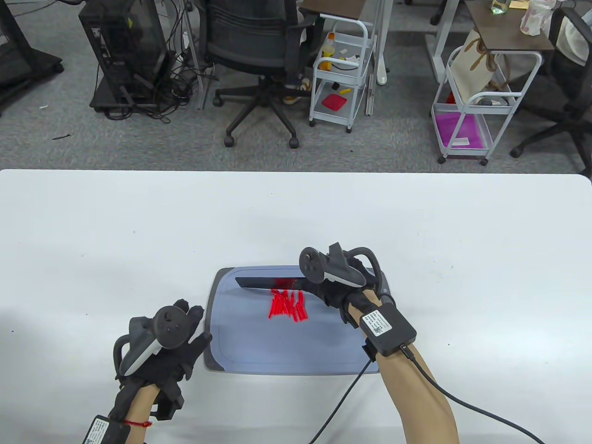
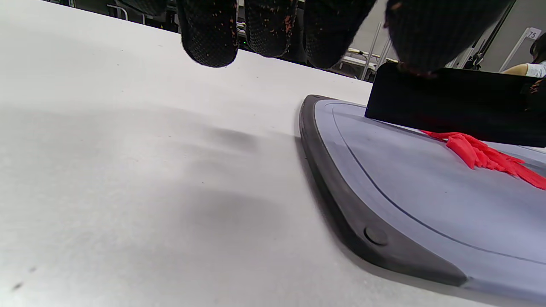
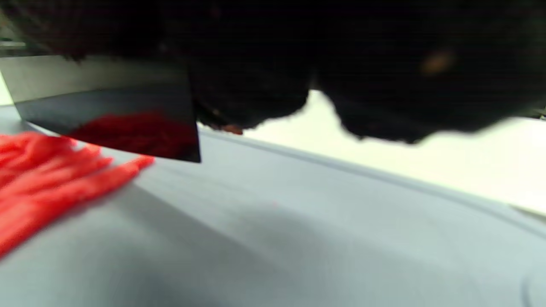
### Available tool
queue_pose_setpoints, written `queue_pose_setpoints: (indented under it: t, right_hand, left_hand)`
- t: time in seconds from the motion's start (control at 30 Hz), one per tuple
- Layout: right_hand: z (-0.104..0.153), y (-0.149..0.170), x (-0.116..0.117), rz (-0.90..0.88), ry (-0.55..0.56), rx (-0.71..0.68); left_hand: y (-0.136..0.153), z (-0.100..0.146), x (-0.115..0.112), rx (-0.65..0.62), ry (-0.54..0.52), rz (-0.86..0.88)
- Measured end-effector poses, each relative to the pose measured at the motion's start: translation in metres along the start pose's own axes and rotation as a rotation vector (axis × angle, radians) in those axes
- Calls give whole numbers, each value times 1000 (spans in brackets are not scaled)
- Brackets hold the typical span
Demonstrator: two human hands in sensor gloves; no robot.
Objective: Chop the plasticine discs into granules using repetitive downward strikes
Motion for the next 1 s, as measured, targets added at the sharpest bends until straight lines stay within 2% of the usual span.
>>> queue_pose_setpoints:
  t: [0.03, 0.17, 0.27, 0.33, 0.43, 0.53, 0.67, 0.83, 0.93, 1.0]
  right_hand:
    - [0, 1, 4, -15, -18, 4]
    - [1, 8, 20, -76, 58, 2]
    - [5, 5, 20, -48, 127, -19]
    - [5, 3, 18, -46, 95, -9]
    - [2, -2, 1, 75, 57, -21]
    - [7, -9, -26, 191, 99, -49]
    - [16, -8, -43, 161, 112, -47]
    - [17, -10, -27, 212, 79, -55]
    - [16, -11, -18, 173, 115, -52]
    - [11, -9, -12, 149, 87, -45]
  left_hand:
    - [0, 0, 0, 0, 0, 1]
    - [0, -2, -1, 5, 9, 10]
    - [1, -2, -1, 5, 10, 15]
    - [1, -2, -1, 7, 10, 12]
    - [3, -1, -2, 9, 13, 12]
    - [3, -1, 0, 9, 10, -3]
    - [0, -3, 0, -6, 10, -1]
    - [-4, -2, -2, -15, 15, -19]
    - [-4, -2, -2, -16, 14, -16]
    - [-4, -3, -2, -14, 18, -19]
Point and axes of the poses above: the tracker on the back of each hand, its own y axis roughly to the little-finger side, its own z axis roughly from the fingertips to the wrist, x = y × z, the point moved 2 cm from there along -z, roughly from the wrist to the fingertips, and after that the axes turned 3 degrees about y, right-handed, at the moved point
